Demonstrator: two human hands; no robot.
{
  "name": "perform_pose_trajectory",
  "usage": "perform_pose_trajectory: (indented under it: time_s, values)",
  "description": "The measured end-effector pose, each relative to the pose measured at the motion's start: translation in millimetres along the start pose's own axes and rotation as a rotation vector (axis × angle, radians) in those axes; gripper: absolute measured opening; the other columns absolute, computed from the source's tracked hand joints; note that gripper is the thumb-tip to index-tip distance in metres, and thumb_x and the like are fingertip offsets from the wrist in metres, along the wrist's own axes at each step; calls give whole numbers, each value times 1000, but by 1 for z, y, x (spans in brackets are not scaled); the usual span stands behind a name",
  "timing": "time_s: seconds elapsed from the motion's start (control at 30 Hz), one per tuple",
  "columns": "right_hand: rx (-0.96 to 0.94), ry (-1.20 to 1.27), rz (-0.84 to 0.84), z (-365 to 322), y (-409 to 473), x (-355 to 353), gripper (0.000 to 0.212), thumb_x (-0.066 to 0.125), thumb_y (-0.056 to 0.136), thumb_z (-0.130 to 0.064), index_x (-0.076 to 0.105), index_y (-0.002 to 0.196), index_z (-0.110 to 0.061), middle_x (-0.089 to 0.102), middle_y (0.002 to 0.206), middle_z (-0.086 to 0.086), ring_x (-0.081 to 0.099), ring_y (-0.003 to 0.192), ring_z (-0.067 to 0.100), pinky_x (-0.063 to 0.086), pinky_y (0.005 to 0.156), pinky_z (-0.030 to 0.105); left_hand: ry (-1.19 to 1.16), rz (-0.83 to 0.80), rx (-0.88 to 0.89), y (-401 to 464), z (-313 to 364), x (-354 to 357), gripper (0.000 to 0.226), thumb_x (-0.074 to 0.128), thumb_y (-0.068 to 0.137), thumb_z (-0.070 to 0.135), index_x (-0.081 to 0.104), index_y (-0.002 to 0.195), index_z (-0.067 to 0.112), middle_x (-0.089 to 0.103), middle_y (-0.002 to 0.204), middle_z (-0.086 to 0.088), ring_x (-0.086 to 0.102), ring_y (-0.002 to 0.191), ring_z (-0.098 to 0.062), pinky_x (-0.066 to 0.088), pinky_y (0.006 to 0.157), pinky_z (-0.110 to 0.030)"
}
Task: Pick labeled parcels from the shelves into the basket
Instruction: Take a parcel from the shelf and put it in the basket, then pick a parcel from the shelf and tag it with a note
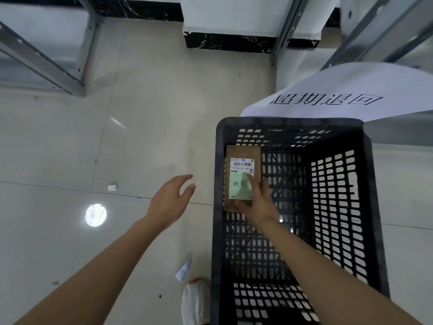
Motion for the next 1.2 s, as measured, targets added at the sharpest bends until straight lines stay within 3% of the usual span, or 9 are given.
perform_pose_trajectory:
  time_s: [0.13,0.23,0.33,0.4,0.5,0.67,0.87,1.0,1.2]
  values:
    - [-76,-30,-11,-27,-51,-53,79,63,96,-45,15,159,-43,10,169,-4,33,147,25,44,107,41,10,-3,6,-37,35,-38,40,43,102,44,53,138,28,53,143,8,50,128,-14,40,105,-32]
    - [-122,-121,-38,-54,-101,-108,75,59,97,-48,16,158,-45,12,170,-3,30,150,23,44,109,43,-1,3,-1,-76,81,-79,43,44,102,43,50,141,28,50,146,8,47,131,-14,36,106,-30]
    - [-144,-168,-38,-85,-157,-181,77,59,95,-55,14,158,-47,11,170,-4,40,145,23,49,107,44,11,-2,35,-121,146,-128,49,49,100,44,45,146,28,44,151,7,42,136,-13,33,111,-31]
    - [-150,-196,-14,-111,-198,-239,79,59,95,-57,15,159,-43,10,171,-5,33,150,21,41,114,45,16,1,65,-156,197,-167,52,51,99,45,42,148,29,40,153,7,39,138,-13,32,111,-32]
    - [-168,-254,52,-153,-264,-328,79,57,95,-59,17,160,-38,15,170,-5,25,153,21,35,118,49,69,40,130,-210,279,-232,56,52,97,48,38,149,32,38,154,10,38,139,-13,33,110,-33]
    - [-237,-249,127,-219,-378,-458,80,62,90,-63,27,157,-38,34,162,-7,38,145,22,38,116,49,107,163,229,-305,397,-338,62,59,93,47,36,150,35,36,156,11,35,141,-13,32,113,-36]
    - [-346,-276,291,-286,-530,-590,80,63,91,-59,23,159,-39,30,165,-5,40,145,23,42,113,46,138,272,354,-420,508,-441,63,58,94,47,33,151,34,31,159,10,31,144,-13,26,116,-32]
    - [-345,-326,436,-300,-637,-658,74,59,93,-61,26,156,-42,35,161,-7,48,138,25,47,108,47,137,321,452,-501,563,-482,65,53,96,51,30,153,32,25,161,8,25,147,-14,19,118,-32]
    - [-399,-403,617,-299,-773,-739,72,57,94,-62,25,155,-41,27,166,-7,41,144,25,42,113,49,98,426,603,-619,644,-513,62,52,96,54,33,151,33,32,158,11,34,143,-15,31,114,-34]
Point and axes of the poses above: each hand's wrist, its own y-axis towards the middle knuckle, its own x-axis out of the palm, z = x × y, the point moved 7 cm from there along y, towards the middle knuckle
